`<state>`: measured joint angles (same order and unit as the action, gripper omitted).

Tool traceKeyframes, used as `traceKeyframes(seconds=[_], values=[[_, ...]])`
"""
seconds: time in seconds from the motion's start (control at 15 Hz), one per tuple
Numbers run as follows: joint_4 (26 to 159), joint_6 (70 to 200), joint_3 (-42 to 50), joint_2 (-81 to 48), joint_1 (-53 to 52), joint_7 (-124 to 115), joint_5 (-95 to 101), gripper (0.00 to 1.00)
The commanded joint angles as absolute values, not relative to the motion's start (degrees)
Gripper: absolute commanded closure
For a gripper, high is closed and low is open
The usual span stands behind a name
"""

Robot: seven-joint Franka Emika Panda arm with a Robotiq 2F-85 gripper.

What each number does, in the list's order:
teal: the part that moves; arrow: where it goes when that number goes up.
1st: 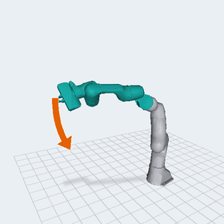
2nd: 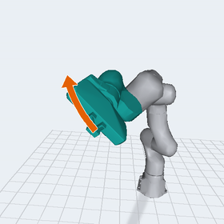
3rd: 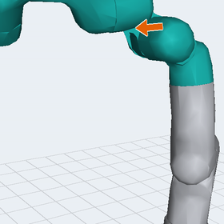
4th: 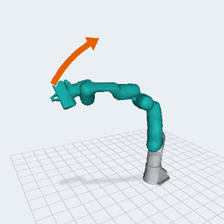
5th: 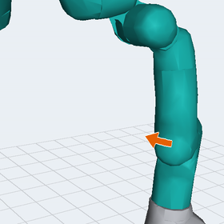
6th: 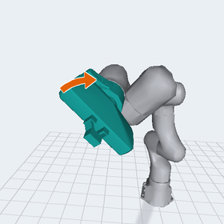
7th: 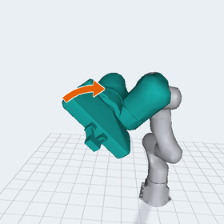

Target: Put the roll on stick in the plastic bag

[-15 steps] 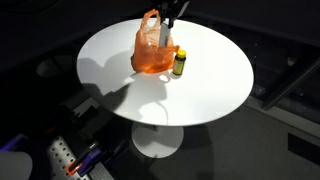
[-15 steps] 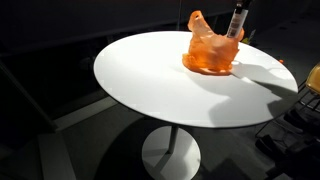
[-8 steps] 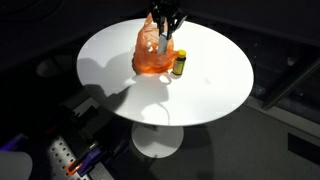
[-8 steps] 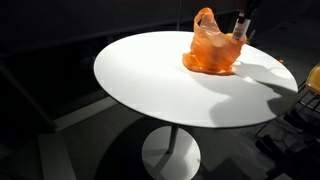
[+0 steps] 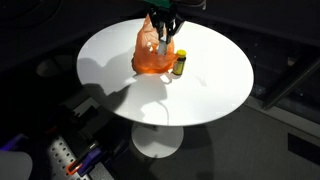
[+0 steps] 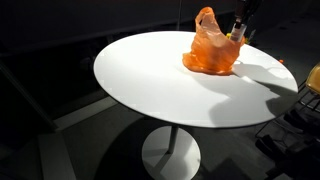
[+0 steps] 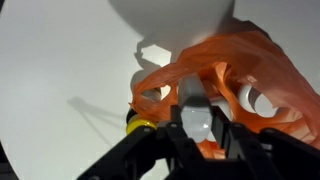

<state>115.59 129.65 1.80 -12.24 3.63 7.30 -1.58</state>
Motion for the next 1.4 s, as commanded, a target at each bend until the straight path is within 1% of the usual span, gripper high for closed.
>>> traceKeyframes(seconds=[0.0,0.87,1.0,1.07,1.13,1.2,1.33], values=[[118.2,133.1,1.7,-10.9,3.5,7.8,-1.2,0.90],[122.2,137.6,2.2,-11.4,3.5,7.2,-0.5,0.90],[122.4,137.5,2.3,-11.4,3.5,7.0,-0.2,0.89],[122.4,137.5,2.5,-11.3,3.4,6.8,0.2,0.77],[122.4,137.5,2.5,-11.2,3.4,6.7,0.4,0.41],[122.3,137.3,2.6,-11.0,3.5,6.7,0.8,0.40],[122.2,137.2,2.8,-10.6,3.6,6.8,1.3,0.27]])
